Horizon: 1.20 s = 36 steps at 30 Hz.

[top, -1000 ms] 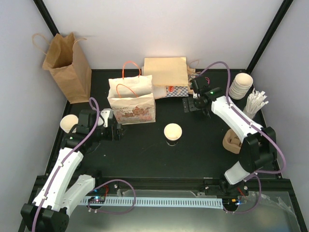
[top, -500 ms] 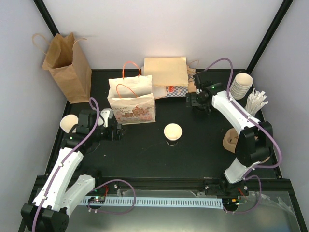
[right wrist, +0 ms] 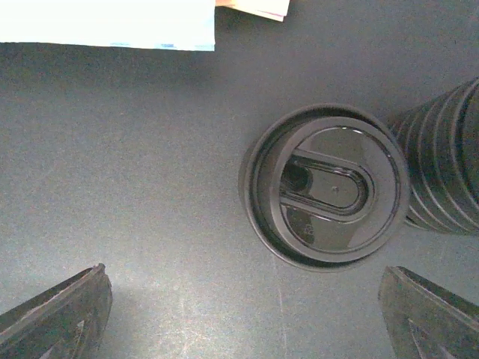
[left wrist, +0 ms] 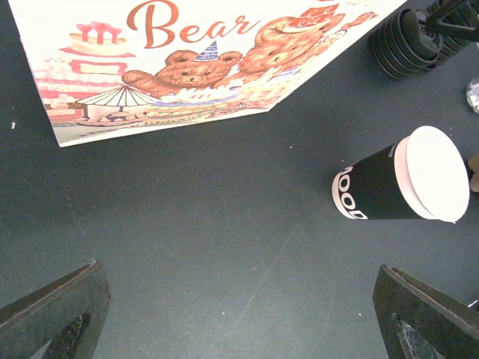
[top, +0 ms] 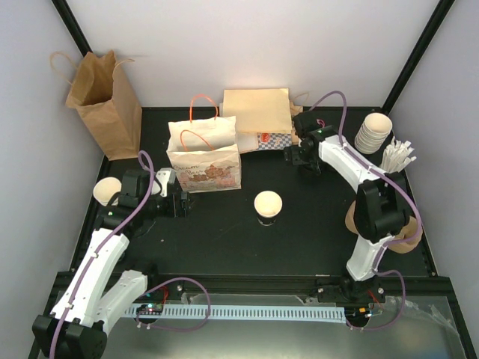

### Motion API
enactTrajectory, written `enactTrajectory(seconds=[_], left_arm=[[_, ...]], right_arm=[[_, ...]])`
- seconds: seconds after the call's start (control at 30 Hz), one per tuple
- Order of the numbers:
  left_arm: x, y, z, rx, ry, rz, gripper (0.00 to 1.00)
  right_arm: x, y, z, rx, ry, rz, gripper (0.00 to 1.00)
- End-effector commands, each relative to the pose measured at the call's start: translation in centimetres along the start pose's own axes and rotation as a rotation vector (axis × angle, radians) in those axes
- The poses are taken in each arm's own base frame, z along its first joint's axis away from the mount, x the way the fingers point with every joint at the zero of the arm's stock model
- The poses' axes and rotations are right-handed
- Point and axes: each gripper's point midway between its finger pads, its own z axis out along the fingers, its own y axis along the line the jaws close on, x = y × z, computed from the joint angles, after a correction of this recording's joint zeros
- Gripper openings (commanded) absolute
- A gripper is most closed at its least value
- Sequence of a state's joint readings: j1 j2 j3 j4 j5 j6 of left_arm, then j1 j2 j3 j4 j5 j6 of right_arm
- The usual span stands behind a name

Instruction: Pack the takeout coffee

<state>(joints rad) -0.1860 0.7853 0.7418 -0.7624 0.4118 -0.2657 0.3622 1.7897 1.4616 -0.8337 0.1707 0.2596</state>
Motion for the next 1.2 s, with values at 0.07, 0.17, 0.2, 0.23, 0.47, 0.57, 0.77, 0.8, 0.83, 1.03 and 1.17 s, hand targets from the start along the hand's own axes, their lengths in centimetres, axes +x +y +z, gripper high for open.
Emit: enactTrajectory(seconds=[0.07, 0.17, 0.2, 0.23, 0.47, 0.57, 0.77, 0.8, 0.83, 1.03, 1.17], left_arm=[[-0.4, -0.5, -0.4, 0.008, -0.016, 0.011, 0.99], [-0.5, -0.5, -0.4, 0.008, -0.019, 0.012, 0.99], [-0.5, -0.5, -0.4, 0.008, -0.019, 0.013, 0.99], [-0.5, -0.5, -0.4, 0.008, -0.019, 0.013, 0.99], [-0.5, -0.5, -0.4, 0.007, -0.017, 0.012, 0.99], [-0.4, -0.4, -0.4, 0.007, -0.015, 0.011, 0.99], [-0.4, -0.4, -0.3, 0.005, -0.013, 0.01, 0.99], [-0.4, -0.4, -0.3, 0.005, -0.014, 0.011, 0.99], [-0.4, -0.4, -0.3, 0.005, -0.014, 0.01, 0.99], [-0.4, -0.4, -0.3, 0.006, -0.011, 0.01, 0.99], [-0.4, -0.4, -0.3, 0.005, -0.011, 0.009, 0.99]], right_arm=[[-1.0, -0.2, 0.6, 0.011, 0.012, -0.012, 1.0], [-1.3, -1.1, 1.1, 0.041, 0.02, 0.001, 1.0], [-1.5, -1.3, 1.2, 0.035, 0.021, 0.011, 1.0], [-1.6, -1.6, 1.5, 0.025, 0.027, 0.023, 1.0], [-2.3, -2.3, 3.3, -0.015, 0.067, 0.076, 0.95], [-2.4, -2.8, 4.1, -0.002, 0.081, 0.093, 0.89], [-2.3, -4.3, 4.9, 0.03, 0.088, 0.153, 0.86], [-2.3, -4.3, 5.1, 0.024, 0.088, 0.16, 0.86], [-2.3, -4.4, 5.2, 0.023, 0.091, 0.165, 0.86], [-1.9, -4.9, 6.1, 0.033, 0.112, 0.187, 0.84], [-1.6, -5.0, 6.5, 0.034, 0.121, 0.192, 0.82]])
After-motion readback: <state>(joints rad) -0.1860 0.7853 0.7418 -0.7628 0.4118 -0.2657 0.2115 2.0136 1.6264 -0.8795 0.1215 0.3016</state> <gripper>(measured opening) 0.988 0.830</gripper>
